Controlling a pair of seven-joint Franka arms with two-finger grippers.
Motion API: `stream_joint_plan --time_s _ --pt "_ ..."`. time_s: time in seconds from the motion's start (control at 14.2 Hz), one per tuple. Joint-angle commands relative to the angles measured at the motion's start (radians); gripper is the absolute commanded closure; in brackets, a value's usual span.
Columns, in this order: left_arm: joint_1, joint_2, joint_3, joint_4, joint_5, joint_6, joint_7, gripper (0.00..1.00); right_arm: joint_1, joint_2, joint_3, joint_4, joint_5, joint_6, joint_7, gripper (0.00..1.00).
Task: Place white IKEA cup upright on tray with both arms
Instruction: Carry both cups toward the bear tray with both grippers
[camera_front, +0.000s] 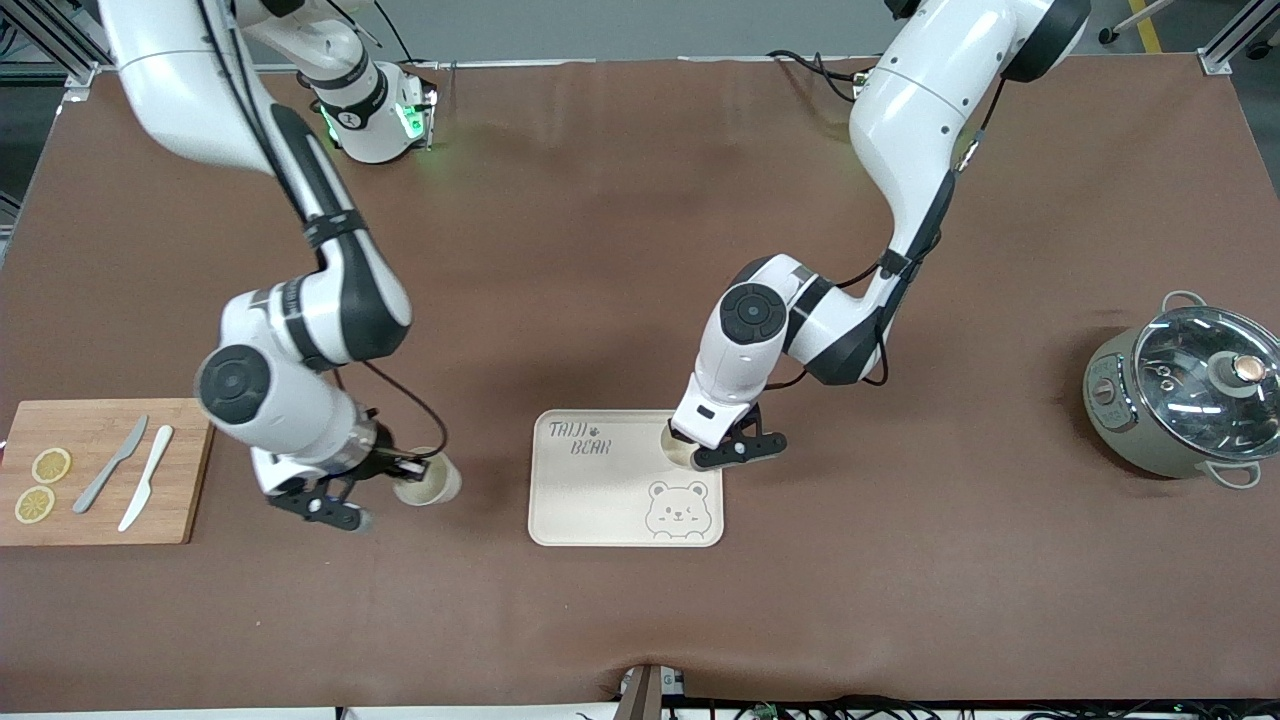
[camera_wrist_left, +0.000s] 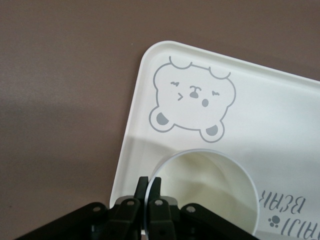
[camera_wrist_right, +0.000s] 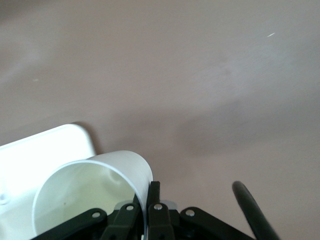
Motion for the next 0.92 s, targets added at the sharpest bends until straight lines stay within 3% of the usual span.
stream_joint_plan --time_s 0.0,0.85 --pt "-0.027 0.026 0.033 0.028 0.05 0.025 -0.035 1.0 0.067 0.064 -0.011 0.098 0.013 -0.005 0.112 1.0" --pt "-0.049 0.057 0.061 0.028 0.062 0.06 -0.055 1.0 0.196 0.236 -0.018 0.125 -0.003 0.21 0.223 1.0"
